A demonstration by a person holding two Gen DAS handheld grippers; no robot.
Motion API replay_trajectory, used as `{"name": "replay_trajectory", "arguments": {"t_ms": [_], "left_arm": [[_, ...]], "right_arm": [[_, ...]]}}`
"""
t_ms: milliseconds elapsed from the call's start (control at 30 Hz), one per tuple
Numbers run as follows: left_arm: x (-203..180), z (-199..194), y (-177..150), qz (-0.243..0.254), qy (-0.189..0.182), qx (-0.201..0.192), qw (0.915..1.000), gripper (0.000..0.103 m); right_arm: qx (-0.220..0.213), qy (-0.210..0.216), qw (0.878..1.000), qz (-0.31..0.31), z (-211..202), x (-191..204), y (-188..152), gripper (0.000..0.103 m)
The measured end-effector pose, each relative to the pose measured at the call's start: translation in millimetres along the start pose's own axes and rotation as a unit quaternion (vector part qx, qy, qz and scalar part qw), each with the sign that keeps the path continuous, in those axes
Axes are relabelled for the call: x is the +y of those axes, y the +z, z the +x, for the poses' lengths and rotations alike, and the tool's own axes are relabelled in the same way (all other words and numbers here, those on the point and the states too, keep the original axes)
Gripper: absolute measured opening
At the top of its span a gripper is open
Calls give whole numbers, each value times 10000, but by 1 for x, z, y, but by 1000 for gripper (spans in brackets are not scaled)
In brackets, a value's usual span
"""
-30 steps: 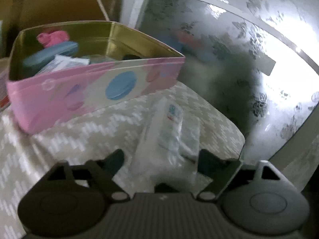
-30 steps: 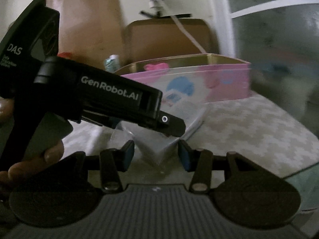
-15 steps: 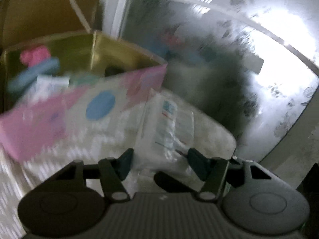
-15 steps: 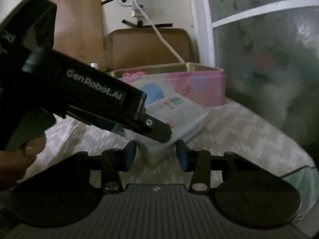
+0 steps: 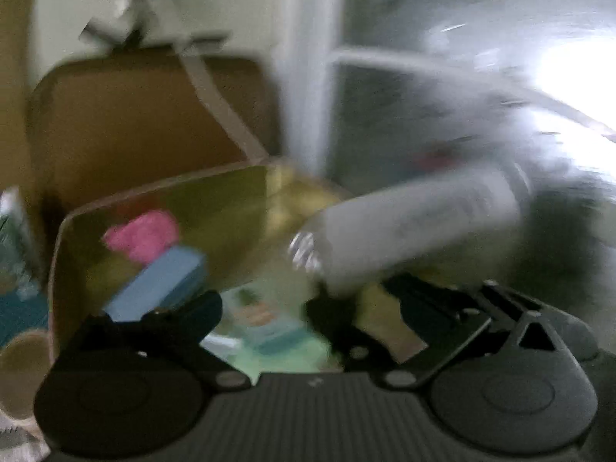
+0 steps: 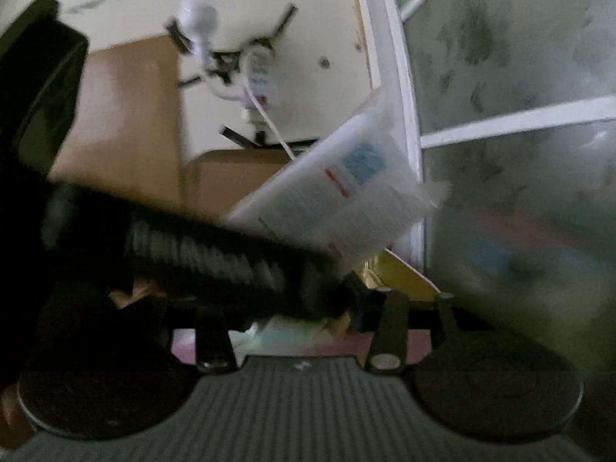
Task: Organize soft objects
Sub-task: 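Move the left gripper back from the tin toward the table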
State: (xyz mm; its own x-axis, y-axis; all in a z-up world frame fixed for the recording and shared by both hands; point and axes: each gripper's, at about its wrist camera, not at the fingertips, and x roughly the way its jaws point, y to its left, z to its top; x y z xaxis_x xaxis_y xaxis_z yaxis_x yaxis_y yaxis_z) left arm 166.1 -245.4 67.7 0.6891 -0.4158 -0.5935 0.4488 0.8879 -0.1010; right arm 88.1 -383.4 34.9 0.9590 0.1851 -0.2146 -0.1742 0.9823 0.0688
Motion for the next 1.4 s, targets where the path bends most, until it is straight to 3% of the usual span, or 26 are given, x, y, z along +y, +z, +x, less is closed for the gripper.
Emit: {"name": "replay_trajectory", "arguments": {"t_ms": [67,133,233,600,1000,1400], "left_arm": [[15,3,-2,-397,-42,163,9991,99],[21,-6,-9,-441,-79,29,9990,100],[25,-23,-19,-396,51,-187,9990,100],[39,-108,-65,-277,217,-919,9951,100],[58,-138,-99,-116,894,-730,9932,101],[119,-161,-127,-712,1485,-589,9846,102]], "right_arm": [[325,-187,9993,-8,29,-1,-3,54],[480,-181,9986,139,32,-2,-10,54],[243,-129,9995,132,11,3,-21,60],[-185,-11,9995,262,-39,36,-31,60],[167,-73,9986,493,-62,58,-41,60],[475,269,9985,-5,-60,109,-43,60]]}}
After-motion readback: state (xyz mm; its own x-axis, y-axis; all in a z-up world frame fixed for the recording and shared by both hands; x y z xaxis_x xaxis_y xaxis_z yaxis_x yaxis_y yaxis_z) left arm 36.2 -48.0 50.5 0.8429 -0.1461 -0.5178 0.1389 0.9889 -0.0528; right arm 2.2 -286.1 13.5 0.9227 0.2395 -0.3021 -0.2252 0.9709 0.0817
